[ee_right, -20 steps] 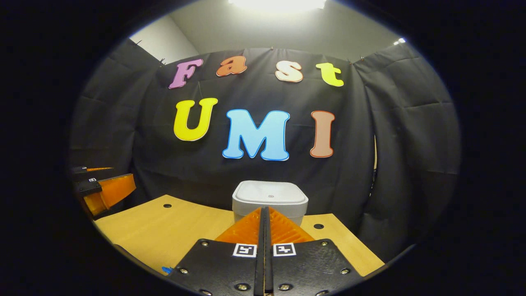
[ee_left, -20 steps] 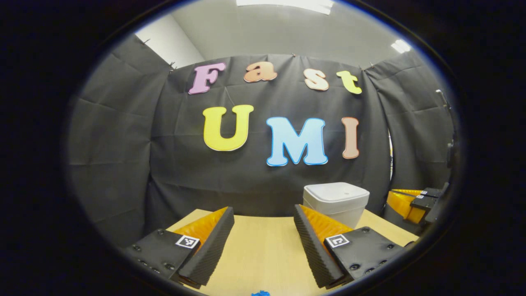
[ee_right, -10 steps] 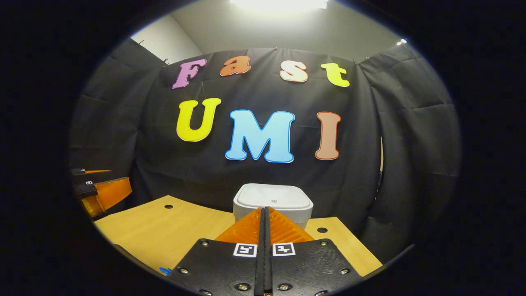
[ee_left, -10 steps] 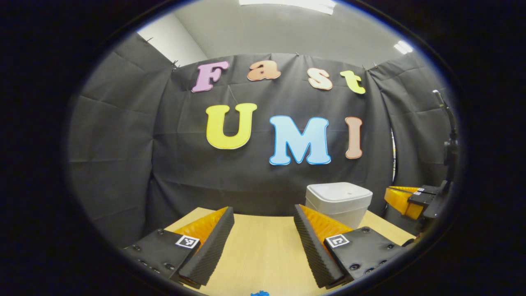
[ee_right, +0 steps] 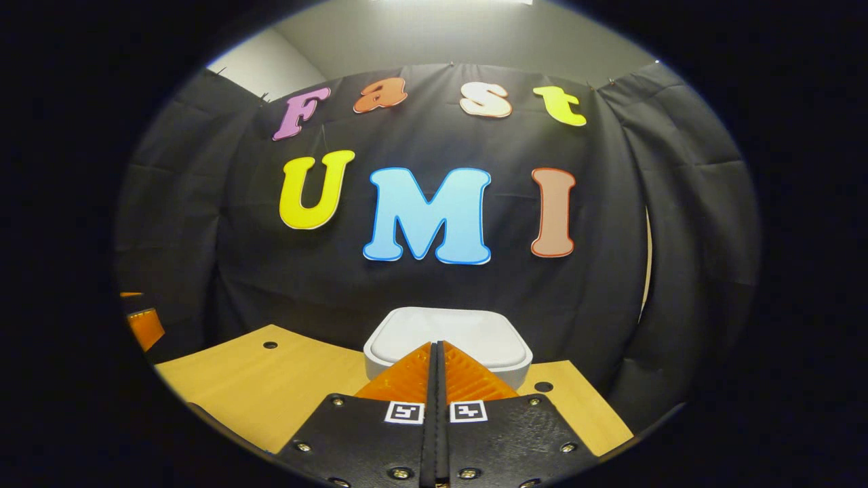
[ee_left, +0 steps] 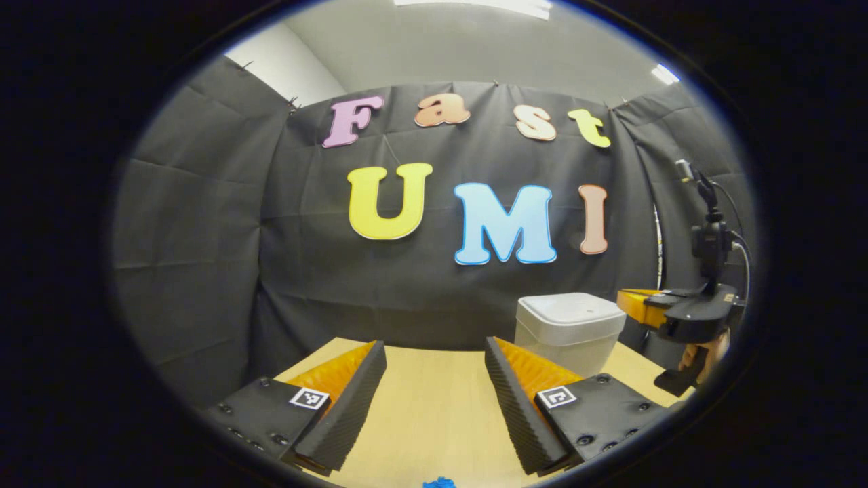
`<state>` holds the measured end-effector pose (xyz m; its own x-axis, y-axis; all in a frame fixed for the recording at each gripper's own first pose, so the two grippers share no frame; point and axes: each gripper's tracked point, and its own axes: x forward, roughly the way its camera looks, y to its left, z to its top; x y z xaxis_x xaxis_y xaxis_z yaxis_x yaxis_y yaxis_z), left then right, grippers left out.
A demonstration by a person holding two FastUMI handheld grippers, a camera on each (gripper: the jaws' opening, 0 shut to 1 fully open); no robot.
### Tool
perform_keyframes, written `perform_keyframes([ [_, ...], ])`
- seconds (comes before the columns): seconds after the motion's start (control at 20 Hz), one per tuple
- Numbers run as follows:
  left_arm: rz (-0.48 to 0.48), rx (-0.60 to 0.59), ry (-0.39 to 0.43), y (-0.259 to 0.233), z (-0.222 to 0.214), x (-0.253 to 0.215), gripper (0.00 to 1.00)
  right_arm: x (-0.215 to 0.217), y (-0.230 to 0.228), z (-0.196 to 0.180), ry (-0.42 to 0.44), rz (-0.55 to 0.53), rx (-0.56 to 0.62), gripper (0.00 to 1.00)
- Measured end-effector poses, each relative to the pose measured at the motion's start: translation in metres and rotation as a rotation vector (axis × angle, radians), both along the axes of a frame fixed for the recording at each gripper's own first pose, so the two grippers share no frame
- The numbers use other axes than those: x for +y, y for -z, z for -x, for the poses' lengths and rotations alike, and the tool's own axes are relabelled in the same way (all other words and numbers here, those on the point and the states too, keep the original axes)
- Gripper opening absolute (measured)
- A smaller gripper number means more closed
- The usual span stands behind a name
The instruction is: Press the lid of the desktop garbage bin to open it, pick up the crumpled paper on the desktop and throw it into the bin, then pick up the pop can on the desktop and drop it into the bin, and finally close the garbage bin lid.
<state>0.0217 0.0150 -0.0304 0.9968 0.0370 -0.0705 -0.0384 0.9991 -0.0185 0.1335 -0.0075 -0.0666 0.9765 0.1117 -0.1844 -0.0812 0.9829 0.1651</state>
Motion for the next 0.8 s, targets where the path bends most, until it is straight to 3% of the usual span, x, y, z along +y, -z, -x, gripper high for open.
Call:
perform_keyframes([
  [0.4,-0.011,0.003,-0.017,0.0,0.005,0.001,0.95,-0.01,0.026,-0.055,0.004,0.01,0.064,0.0],
  [0.8,-0.031,-0.001,-0.026,-0.002,0.004,-0.002,0.94,-0.007,0.045,-0.056,-0.011,0.046,0.096,0.0],
])
